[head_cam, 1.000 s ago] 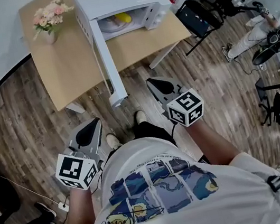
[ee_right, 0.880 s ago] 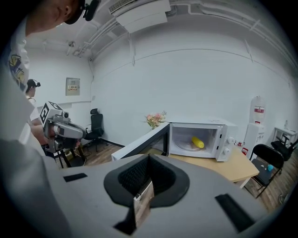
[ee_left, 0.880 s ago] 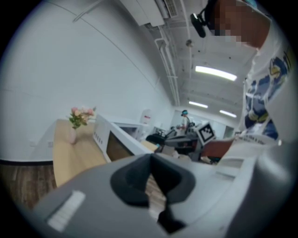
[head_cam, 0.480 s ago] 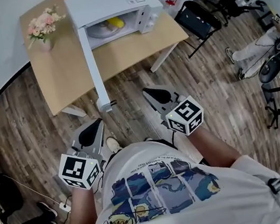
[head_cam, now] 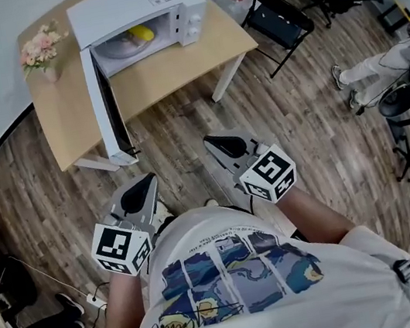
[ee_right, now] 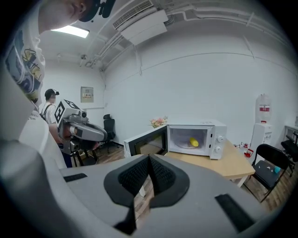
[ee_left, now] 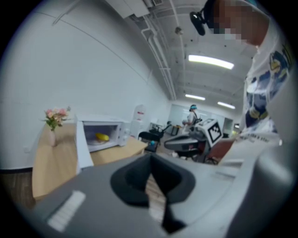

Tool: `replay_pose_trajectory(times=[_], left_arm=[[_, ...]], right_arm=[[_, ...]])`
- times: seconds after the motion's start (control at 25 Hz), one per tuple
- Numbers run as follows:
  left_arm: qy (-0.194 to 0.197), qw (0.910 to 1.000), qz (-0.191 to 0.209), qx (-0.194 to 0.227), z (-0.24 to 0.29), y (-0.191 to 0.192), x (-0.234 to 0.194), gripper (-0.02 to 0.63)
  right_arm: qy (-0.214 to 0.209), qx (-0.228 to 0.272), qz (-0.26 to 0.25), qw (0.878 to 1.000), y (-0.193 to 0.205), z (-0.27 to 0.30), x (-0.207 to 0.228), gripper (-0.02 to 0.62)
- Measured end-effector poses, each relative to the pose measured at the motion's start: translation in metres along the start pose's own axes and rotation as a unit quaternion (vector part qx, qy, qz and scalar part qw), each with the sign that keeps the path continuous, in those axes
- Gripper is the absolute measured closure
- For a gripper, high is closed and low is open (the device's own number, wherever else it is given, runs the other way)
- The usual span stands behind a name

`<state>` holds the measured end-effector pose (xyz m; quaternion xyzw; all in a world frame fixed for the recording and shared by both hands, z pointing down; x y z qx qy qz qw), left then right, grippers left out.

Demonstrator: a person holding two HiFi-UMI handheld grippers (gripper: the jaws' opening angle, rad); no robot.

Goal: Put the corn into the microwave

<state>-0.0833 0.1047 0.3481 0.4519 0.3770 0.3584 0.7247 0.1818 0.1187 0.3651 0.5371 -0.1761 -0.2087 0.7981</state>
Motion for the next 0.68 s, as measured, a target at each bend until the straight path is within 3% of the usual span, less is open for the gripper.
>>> replay_pose_trajectory(times=[0.68], left_arm=[[0.014,0.9994,0.016,-0.026,0.073,0.008,0.094,0.597]], right_arm=[[0.007,0.006,0.019,1.000,0.050,-0.102,0.043,0.588]])
Point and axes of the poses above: the fingertips, and each gripper's own axes: z forward along the fingers, x to its right, y out of its underside, the point moved 10 cm from there along -z, backward along the fingers, and after that the axes turned 4 degrees about y, right-handed, at the moved point
